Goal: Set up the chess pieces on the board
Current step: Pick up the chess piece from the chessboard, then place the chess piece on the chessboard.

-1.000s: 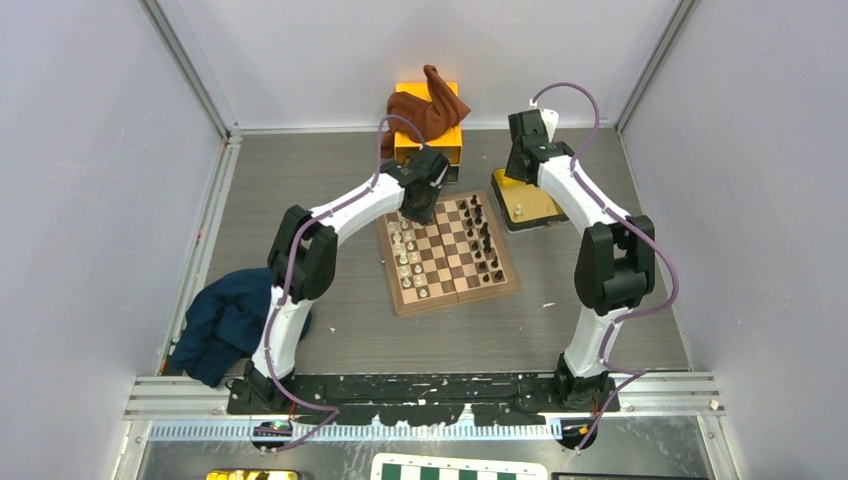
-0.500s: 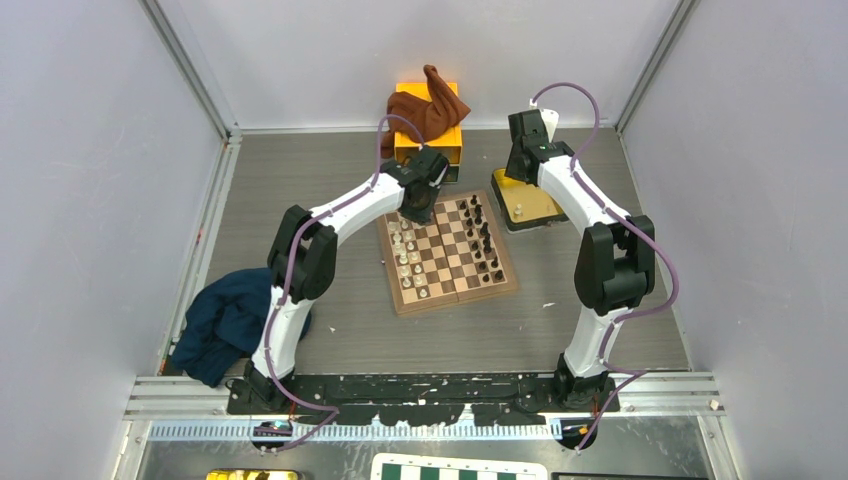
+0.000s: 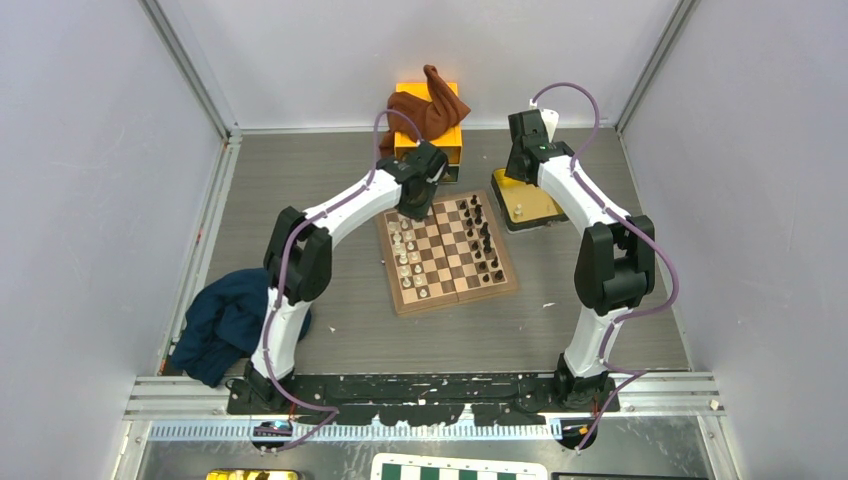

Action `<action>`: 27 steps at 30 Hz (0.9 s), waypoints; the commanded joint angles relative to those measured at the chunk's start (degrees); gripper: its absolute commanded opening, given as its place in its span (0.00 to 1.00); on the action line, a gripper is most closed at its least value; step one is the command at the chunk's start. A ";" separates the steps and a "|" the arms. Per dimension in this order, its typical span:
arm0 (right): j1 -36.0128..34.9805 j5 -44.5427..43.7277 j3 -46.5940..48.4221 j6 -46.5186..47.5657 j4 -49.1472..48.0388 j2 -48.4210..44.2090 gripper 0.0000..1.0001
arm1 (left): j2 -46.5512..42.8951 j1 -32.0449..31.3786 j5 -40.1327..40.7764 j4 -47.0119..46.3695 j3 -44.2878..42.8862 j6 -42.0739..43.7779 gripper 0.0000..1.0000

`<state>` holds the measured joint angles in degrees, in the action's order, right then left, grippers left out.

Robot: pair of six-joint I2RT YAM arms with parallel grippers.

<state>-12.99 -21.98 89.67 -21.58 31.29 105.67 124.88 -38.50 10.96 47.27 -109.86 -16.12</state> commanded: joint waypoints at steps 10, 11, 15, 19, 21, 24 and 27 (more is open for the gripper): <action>0.16 -1.22 1.50 -0.32 -0.82 -3.56 0.42 | -7.69 1.98 4.27 1.51 -3.83 -0.41 0.00; 0.20 -1.23 1.60 -0.37 -0.73 -3.53 0.42 | -7.78 2.47 4.33 1.44 -3.52 -0.59 0.00; 0.08 -1.23 1.91 -0.38 -0.45 -3.41 0.42 | -8.43 4.41 4.18 0.52 -1.69 -2.06 0.00; -0.03 -1.13 2.08 -0.40 -0.27 -3.10 0.42 | -9.21 6.04 3.81 -1.11 0.64 -2.76 0.00; -0.16 -1.22 2.37 -0.42 -0.13 -2.89 0.42 | -9.29 6.73 3.74 -1.74 1.64 -3.01 0.00; -0.55 -1.40 3.20 -0.47 0.33 -2.21 0.42 | -8.93 7.87 2.75 -2.97 3.37 -3.45 0.00; -0.72 -1.42 3.58 -0.41 0.51 -1.85 0.42 | -8.32 8.21 1.96 -3.39 3.88 -3.72 0.00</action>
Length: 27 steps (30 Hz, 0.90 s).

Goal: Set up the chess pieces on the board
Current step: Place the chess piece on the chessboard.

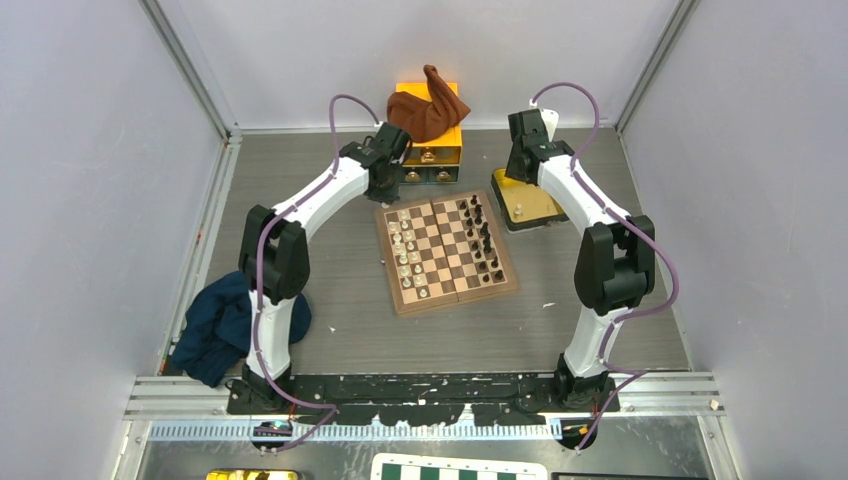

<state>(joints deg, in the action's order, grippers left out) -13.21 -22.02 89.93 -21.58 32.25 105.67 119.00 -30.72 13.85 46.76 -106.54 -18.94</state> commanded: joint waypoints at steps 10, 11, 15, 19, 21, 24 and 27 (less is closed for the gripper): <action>-0.75 -1.88 3.85 -0.38 -0.08 -1.00 0.42 | -0.62 1.28 -3.90 -3.24 0.56 -2.02 0.00; -0.68 -1.89 3.85 -0.31 -0.02 -0.97 0.42 | -0.49 1.28 -3.98 -3.18 0.61 -2.10 0.00; -0.75 -2.06 3.85 -0.10 -0.07 -0.90 0.42 | -0.02 1.30 -3.99 -3.40 1.23 -2.24 0.00; -0.73 -2.04 3.85 -0.05 0.01 -0.99 0.42 | 0.69 1.28 -4.13 -3.41 1.33 -2.33 0.01; -0.69 -2.06 3.85 -0.04 0.01 -0.99 0.42 | 0.94 1.28 -4.18 -3.54 1.51 -2.42 0.00; -0.71 -1.97 3.70 0.05 -0.01 -1.08 0.42 | 1.21 1.28 -4.13 -3.64 1.75 -2.50 0.01; -0.75 -1.95 3.62 0.05 0.01 -1.01 0.42 | 1.49 1.28 -4.09 -3.72 1.86 -2.51 0.00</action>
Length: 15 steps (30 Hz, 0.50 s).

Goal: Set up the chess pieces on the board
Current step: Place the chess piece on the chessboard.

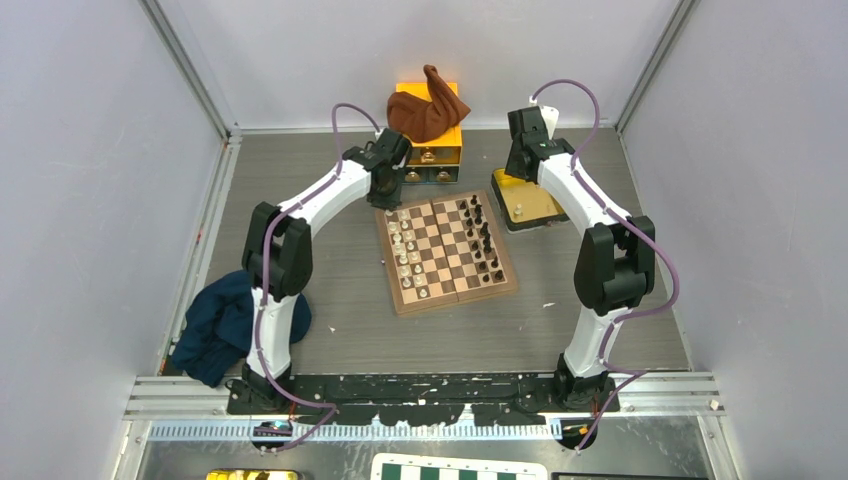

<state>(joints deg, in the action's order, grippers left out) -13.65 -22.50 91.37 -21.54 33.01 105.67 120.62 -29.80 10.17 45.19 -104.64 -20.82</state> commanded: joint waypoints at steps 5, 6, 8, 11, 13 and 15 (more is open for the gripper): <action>-0.26 -1.41 2.25 0.03 -0.78 -0.99 0.42 | 0.37 0.36 -0.42 -2.13 0.05 -0.62 0.00; -0.28 -1.41 2.23 0.01 -0.76 -0.99 0.42 | 0.45 0.36 -0.44 -2.17 0.05 -0.63 0.00; -0.31 -1.40 2.19 0.05 -0.76 -0.98 0.42 | 0.66 0.36 -0.48 -2.23 0.05 -0.63 0.00; -0.28 -1.40 2.06 0.03 -0.76 -1.01 0.42 | 0.92 0.36 -0.51 -2.25 0.09 -0.63 0.00; -0.25 -1.32 2.05 0.08 -0.79 -0.99 0.42 | 1.09 0.36 -0.53 -2.26 0.10 -0.63 0.01; -0.27 -1.34 1.98 0.06 -0.76 -1.11 0.42 | 1.35 0.36 -0.52 -2.26 -0.02 -0.62 0.01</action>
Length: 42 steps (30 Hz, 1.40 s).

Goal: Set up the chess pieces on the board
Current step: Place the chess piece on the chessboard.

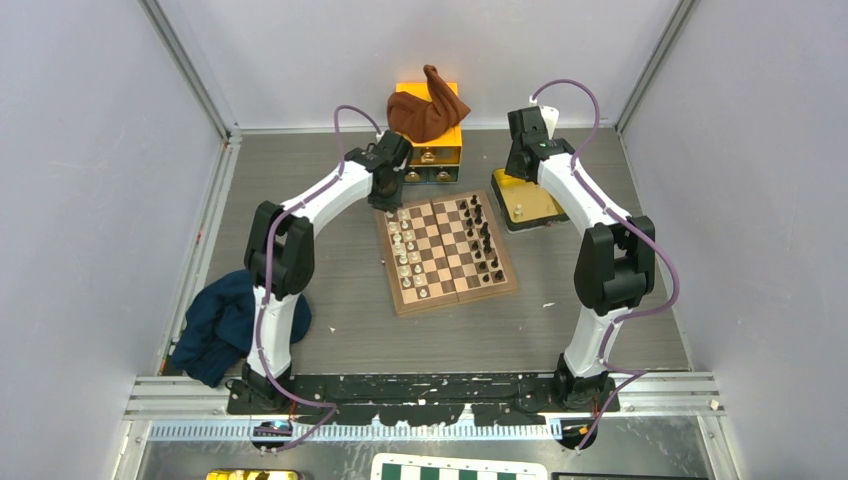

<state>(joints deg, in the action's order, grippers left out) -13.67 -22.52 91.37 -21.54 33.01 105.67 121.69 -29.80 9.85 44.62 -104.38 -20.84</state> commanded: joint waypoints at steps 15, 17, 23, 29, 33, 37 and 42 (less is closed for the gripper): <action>-0.30 -1.38 1.70 0.25 -0.76 -1.34 0.42 | 1.26 0.36 -0.70 -1.65 -0.82 -0.86 0.01; -0.27 -1.38 1.70 0.27 -0.76 -1.34 0.42 | 1.43 0.36 -0.77 -1.62 -0.98 -0.87 0.01; -0.28 -1.38 1.54 0.36 -0.65 -1.34 0.42 | 1.86 0.36 -1.30 -1.61 -1.29 -1.04 0.01; -0.23 -1.25 1.53 0.44 -0.76 -1.34 0.42 | 2.27 0.36 -1.70 -1.64 -1.37 -1.04 0.01; -0.27 -1.24 1.53 0.44 -0.80 -1.25 0.42 | 2.58 0.36 -2.00 -1.67 -1.87 -1.13 0.02; -0.30 -1.32 1.44 0.49 -0.76 -1.17 0.42 | 2.68 0.36 -2.11 -1.56 -1.99 -1.21 0.06; -0.27 -1.29 1.61 0.45 -0.85 -0.99 0.42 | 2.50 0.36 -2.22 -1.63 -1.88 -1.31 0.12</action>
<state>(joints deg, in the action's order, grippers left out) -13.67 -22.52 91.37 -21.30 33.04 105.67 123.83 -29.71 8.56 44.36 -104.68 -21.10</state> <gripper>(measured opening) 0.421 0.147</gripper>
